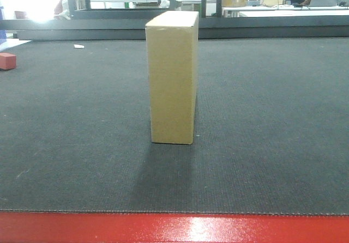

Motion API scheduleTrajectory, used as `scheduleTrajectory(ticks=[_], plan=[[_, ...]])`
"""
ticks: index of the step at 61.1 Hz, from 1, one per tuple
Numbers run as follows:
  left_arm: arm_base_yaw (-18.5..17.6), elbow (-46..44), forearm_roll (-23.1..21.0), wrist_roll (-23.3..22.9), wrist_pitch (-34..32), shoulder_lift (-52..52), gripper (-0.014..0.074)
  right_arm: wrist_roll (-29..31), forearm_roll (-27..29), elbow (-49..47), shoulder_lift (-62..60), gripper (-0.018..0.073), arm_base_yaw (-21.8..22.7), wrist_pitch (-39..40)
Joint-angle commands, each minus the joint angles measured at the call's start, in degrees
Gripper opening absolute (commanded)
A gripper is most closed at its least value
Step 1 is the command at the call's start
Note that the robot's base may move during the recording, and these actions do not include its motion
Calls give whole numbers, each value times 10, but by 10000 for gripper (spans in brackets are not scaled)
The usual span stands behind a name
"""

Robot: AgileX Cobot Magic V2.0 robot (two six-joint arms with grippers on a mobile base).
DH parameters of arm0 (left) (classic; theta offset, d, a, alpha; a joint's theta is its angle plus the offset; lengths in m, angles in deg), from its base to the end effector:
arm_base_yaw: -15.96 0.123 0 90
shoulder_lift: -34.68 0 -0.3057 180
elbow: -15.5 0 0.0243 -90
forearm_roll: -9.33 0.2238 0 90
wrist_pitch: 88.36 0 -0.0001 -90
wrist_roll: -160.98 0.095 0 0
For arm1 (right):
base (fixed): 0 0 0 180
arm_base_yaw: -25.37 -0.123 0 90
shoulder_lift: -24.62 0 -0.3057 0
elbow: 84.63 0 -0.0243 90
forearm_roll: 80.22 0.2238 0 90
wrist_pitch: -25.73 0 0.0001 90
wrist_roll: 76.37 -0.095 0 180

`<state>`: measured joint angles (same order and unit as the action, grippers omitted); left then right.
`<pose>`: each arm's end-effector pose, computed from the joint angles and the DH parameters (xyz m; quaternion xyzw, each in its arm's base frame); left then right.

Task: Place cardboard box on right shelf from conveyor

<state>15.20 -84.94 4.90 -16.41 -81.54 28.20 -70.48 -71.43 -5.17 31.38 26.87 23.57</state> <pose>0.0127 -0.0010 0.1924 -0.0033 0.7244 -0.0187 0.6891 0.0131 0.0002 0.2006 0.0247 0.6964 0.0107 0.7171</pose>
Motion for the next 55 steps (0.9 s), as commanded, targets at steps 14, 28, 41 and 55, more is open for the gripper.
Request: scheduleTrajectory(ticks=[14, 28, 41, 55], plan=[[1, 6, -3, 0, -49, 7, -116, 3, -3, -2, -12, 57, 3, 51], [1, 6, -3, 0, -49, 7, -116, 3, -3, -2, -12, 57, 3, 51], [1, 6, -3, 0, -49, 7, -116, 3, -3, -2, -12, 57, 3, 63], [1, 6, -3, 0, -49, 7, -116, 2, -3, -30, -11, 57, 3, 82]])
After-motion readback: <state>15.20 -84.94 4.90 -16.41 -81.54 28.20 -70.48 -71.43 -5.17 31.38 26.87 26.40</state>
